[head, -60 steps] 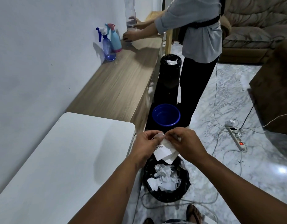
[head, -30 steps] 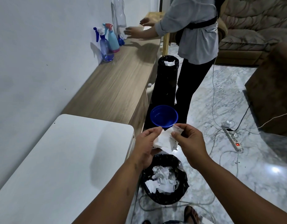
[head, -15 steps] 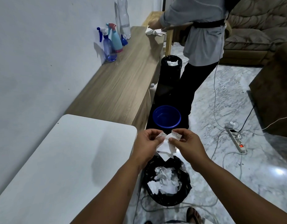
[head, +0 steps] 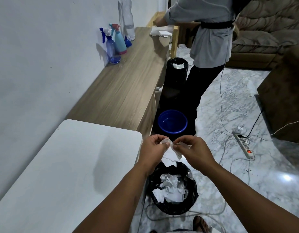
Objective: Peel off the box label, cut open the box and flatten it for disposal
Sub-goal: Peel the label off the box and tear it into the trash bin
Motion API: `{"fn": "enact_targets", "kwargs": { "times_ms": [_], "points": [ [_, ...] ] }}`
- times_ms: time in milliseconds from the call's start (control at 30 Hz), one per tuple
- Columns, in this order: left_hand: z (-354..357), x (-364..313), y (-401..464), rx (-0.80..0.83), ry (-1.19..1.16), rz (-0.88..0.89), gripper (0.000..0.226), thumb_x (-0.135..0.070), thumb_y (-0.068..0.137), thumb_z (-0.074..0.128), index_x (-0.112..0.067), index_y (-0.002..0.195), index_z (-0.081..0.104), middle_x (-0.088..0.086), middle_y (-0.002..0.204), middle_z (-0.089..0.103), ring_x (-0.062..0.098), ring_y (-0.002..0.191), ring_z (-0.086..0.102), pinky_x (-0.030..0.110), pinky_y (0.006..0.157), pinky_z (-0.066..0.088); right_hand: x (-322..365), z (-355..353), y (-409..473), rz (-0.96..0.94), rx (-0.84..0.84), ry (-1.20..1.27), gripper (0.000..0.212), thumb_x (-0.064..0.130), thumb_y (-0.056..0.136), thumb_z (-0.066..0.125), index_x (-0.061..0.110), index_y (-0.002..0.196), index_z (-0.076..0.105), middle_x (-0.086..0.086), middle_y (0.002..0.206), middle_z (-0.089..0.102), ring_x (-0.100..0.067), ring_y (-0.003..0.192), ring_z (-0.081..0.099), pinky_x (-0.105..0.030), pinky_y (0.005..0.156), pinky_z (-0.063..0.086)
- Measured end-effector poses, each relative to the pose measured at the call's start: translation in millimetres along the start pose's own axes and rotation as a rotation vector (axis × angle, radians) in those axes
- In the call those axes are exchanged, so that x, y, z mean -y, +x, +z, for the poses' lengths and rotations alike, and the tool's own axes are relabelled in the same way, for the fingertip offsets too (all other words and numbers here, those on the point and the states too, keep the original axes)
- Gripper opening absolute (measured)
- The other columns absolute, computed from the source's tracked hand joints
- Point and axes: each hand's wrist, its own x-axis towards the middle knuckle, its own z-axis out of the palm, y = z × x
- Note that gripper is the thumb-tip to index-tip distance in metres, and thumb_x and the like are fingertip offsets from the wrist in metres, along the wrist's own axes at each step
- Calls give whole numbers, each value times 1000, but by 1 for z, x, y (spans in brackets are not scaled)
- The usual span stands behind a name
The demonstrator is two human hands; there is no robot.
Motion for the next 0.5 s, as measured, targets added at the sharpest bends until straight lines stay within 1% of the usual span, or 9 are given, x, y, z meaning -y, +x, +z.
{"fn": "enact_targets", "kwargs": {
  "times_ms": [67,133,200,267,333,400,500],
  "points": [
    [0,-1,1,-1,-37,-58,8,-12,88,74,-20,88,76,-9,78,74,3,72,66,18,65,49,0,2,-2,-62,-13,-30,12,17,82,76,28,77,73,18,77,72,7,79,65,-5,65,46],
    [0,-1,2,2,-57,-114,6,-12,88,74,-18,88,77,-7,77,74,5,68,65,19,61,50,-1,4,-3,-145,-37,-107,14,16,82,76,29,77,71,17,77,70,3,80,65,-8,68,47],
    [1,-1,4,-14,-55,-146,3,-14,89,74,-15,89,76,-3,78,74,8,68,65,20,57,51,-6,5,-4,-291,-42,-271,10,20,83,75,29,83,71,17,82,67,-3,85,62,-22,74,50],
    [0,1,6,-38,-49,-147,1,-15,89,74,-15,89,75,-2,78,73,9,68,64,19,58,51,-8,6,-5,-416,-19,-361,10,19,84,74,27,87,71,18,85,65,-5,88,58,-32,78,51],
    [0,2,7,-37,-64,-132,3,-16,89,76,-17,87,75,-1,79,75,11,70,66,23,62,53,-7,4,-7,-437,5,-317,13,13,84,73,25,86,71,17,85,65,-7,91,58,-34,80,51],
    [1,1,7,-36,-85,-127,3,-15,89,76,-17,88,76,2,84,77,16,77,70,29,69,59,-5,0,-10,-426,17,-254,16,9,83,73,25,84,70,15,88,66,-10,93,60,-34,81,51],
    [4,4,9,-122,-55,-121,4,-17,89,75,-20,86,75,0,86,77,16,83,72,31,75,61,0,-6,-20,-377,44,-116,27,6,82,75,32,79,69,15,89,68,-14,93,63,-32,81,53]
  ]
}}
